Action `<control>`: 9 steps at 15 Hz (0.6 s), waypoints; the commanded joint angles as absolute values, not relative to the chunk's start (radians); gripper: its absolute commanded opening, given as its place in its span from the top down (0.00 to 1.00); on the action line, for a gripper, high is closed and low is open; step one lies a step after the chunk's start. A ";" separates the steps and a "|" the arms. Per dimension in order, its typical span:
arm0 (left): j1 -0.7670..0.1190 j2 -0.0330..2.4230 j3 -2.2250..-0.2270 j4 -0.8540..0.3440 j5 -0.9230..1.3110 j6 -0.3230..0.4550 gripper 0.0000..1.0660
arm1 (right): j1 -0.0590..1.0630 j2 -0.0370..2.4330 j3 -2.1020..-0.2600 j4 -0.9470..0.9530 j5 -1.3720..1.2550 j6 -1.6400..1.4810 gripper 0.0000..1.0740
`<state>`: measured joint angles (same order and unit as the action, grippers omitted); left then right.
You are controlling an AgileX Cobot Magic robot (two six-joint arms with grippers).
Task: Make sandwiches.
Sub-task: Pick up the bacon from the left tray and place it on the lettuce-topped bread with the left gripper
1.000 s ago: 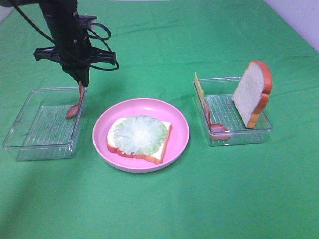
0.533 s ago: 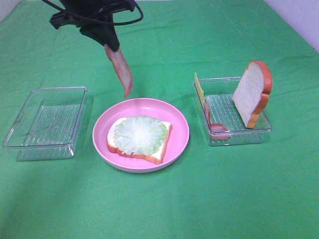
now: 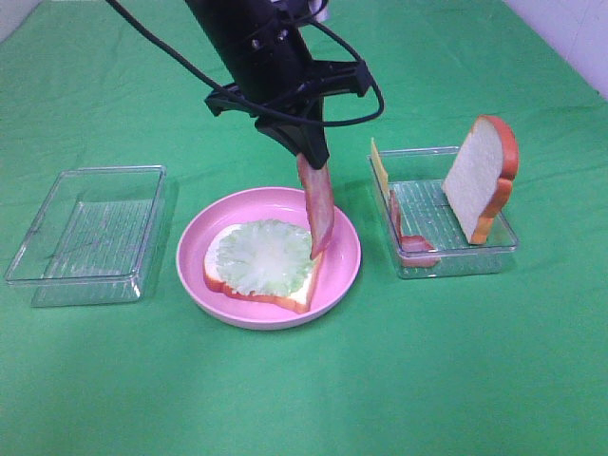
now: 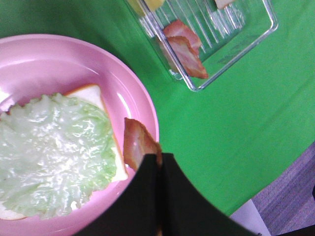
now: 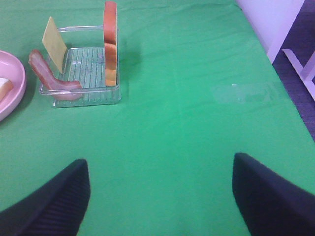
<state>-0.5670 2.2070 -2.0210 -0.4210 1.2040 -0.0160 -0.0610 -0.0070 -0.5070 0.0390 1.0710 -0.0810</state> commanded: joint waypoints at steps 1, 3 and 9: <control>-0.585 2.231 -2.017 -0.407 1.222 -0.014 1.00 | -0.064 -0.020 -0.504 0.036 1.058 -0.071 0.30; -0.578 2.237 -2.017 -0.360 1.221 -0.021 1.00 | -0.064 -0.020 -0.504 0.036 1.058 -0.071 0.30; -0.577 2.291 -2.013 -0.148 1.250 -0.121 1.00 | -0.064 -0.020 -0.504 0.036 1.058 -0.071 0.30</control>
<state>-0.5780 2.2930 -2.0200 -0.1670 1.2150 -0.1020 -0.0610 -0.0070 -0.5070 0.0390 1.0710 -0.0810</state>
